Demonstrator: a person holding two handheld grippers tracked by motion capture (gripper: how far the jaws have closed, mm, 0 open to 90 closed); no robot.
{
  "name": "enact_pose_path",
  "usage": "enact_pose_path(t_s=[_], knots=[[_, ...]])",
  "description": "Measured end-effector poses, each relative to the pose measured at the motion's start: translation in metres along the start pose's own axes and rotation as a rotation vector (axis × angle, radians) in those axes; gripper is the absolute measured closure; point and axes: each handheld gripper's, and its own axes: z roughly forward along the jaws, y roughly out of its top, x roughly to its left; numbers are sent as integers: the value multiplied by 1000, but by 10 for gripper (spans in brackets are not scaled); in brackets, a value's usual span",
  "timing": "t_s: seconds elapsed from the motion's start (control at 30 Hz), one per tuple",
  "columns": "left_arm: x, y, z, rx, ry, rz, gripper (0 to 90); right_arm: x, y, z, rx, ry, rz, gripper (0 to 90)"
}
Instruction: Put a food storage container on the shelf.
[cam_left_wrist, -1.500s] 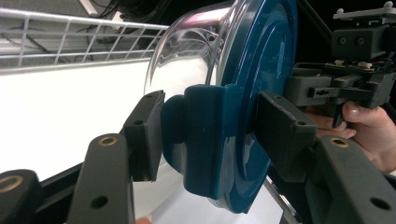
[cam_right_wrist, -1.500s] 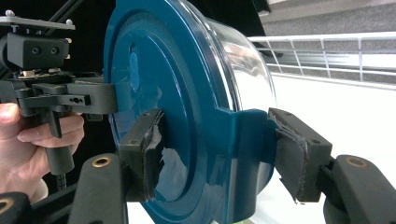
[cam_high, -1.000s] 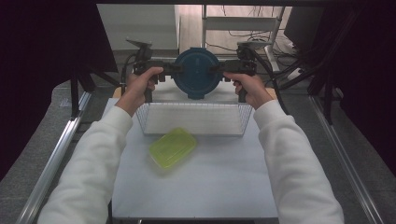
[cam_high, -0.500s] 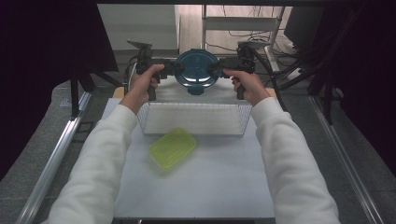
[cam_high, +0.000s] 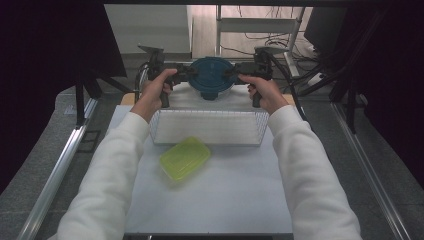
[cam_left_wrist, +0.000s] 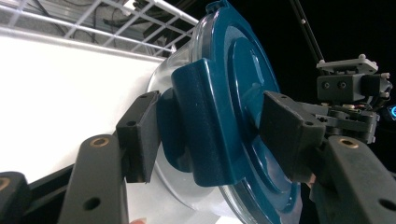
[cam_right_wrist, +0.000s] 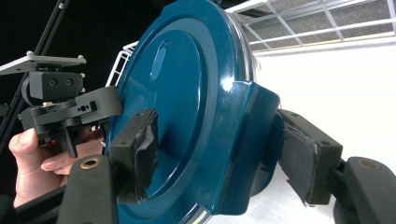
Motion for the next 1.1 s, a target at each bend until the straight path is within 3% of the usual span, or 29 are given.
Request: enact_pose_path(t_s=[0.27, 0.43, 0.5, 0.57, 0.67, 0.73, 0.83, 0.93, 1.0, 1.03, 1.07, 1.1], knots=[[-1, -3, 3, 16, 4, -19, 389, -5, -3, -1, 8, 14, 41, 320], [-2, -3, 4, 12, 4, -14, 386, -6, -3, -3, 3, 14, 39, 319], [-4, -4, 5, 10, 18, 14, 371, -5, -4, -2, -4, 12, 27, 304], [-9, -7, 7, -5, 53, 72, 332, -4, -6, -2, -19, -2, -2, 283], [-17, -10, 8, -37, 104, 129, 219, 1, -7, -7, -78, -39, -53, 226], [-21, -12, 5, -61, 134, 164, 188, 3, -8, -12, -99, -20, -57, 195], [-28, -14, -3, -103, 182, 231, 177, 11, -13, -18, -120, -24, -114, 173], [-33, -17, -11, -118, 197, 281, 175, 24, -21, -24, -146, -104, -202, 153], [-40, -21, -15, -118, 221, 330, 176, 27, -24, -28, -165, -122, -227, 153], [-40, -21, -15, -118, 221, 330, 176, 29, -26, -31, -174, -131, -243, 153], [-50, -29, -19, -114, 263, 373, 175, 30, -27, -35, -182, -132, -257, 154], [-53, -33, -21, -123, 261, 384, 176, 31, -29, -38, -189, -138, -270, 155]])
